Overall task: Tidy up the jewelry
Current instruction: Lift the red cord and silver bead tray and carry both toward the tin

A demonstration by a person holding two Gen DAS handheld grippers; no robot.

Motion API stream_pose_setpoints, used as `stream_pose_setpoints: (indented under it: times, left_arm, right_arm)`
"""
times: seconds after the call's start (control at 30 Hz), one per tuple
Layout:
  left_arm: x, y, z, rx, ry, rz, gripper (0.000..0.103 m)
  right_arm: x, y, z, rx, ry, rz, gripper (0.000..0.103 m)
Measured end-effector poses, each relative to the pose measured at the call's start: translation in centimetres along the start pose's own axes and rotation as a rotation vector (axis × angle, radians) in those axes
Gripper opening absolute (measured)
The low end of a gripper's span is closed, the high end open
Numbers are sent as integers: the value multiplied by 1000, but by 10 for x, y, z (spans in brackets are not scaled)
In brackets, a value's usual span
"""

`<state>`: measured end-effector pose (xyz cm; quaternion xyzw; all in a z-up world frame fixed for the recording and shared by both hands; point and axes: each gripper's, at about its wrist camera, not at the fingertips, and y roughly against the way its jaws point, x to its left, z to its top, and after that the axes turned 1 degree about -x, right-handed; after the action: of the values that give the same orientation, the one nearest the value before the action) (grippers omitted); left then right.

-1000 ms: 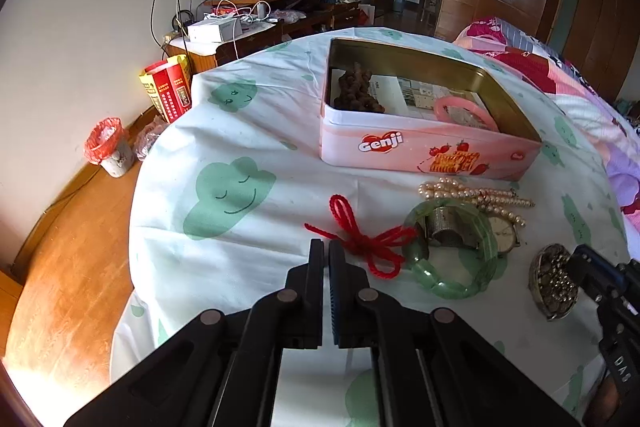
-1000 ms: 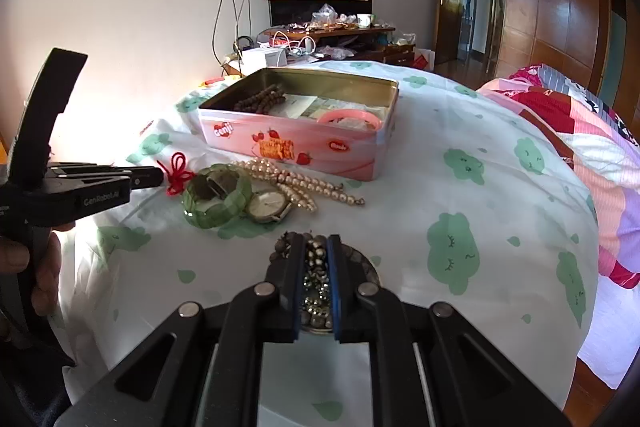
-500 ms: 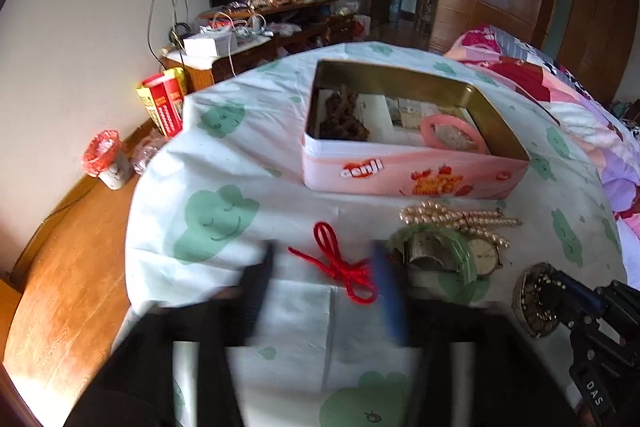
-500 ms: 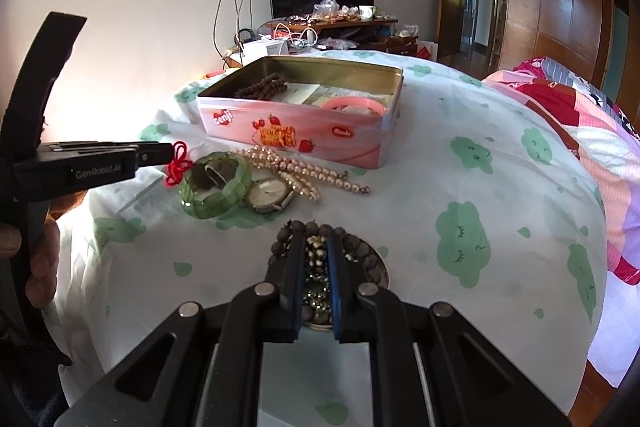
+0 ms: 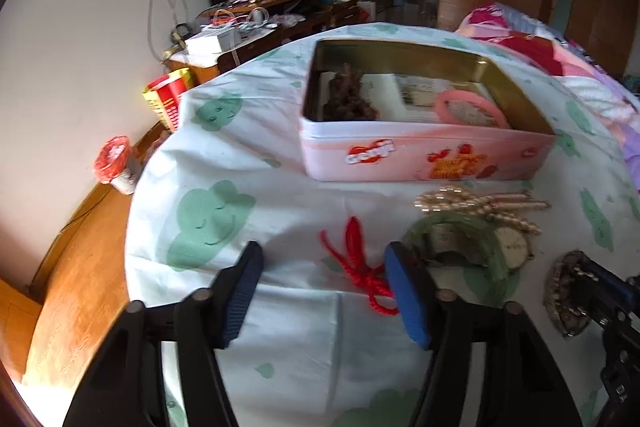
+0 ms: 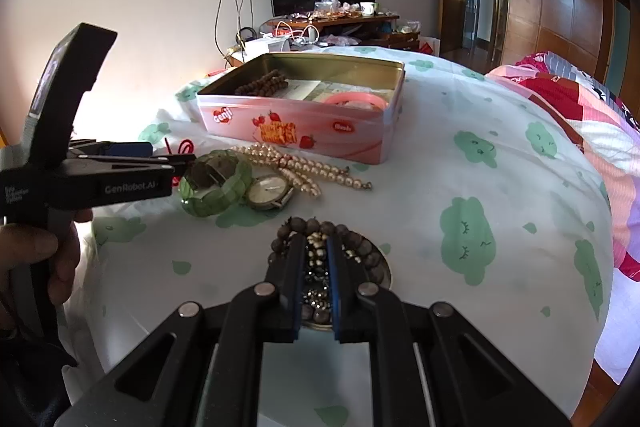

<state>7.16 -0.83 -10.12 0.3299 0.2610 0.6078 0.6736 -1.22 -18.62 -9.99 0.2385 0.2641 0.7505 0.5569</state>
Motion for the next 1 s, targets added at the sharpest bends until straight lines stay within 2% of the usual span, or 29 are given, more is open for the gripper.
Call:
stream_pose_setpoints:
  times: [0.03, 0.07, 0.1, 0.23, 0.6, 1.0]
  left_arm:
    - [-1, 1, 0, -3, -7, -1, 37]
    - [-1, 1, -1, -1, -13, -19, 14]
    - [-1, 0, -1, 9, -9, -57, 4]
    - [2, 7, -4, -6, -7, -107, 2]
    - [12, 54, 12, -138, -24, -76, 1]
    - [4, 85, 34, -202, -66, -103, 1]
  right_arm:
    - [0, 0, 0, 0, -1, 1, 13]
    - [0, 0, 0, 0, -2, 1, 13]
    - [0, 0, 0, -1, -2, 1, 13]
    - [-1, 1, 0, -10, -2, 1, 13]
    - [-4, 17, 9, -66, 4, -17, 13]
    - [-14, 38, 27, -128, -2, -25, 13]
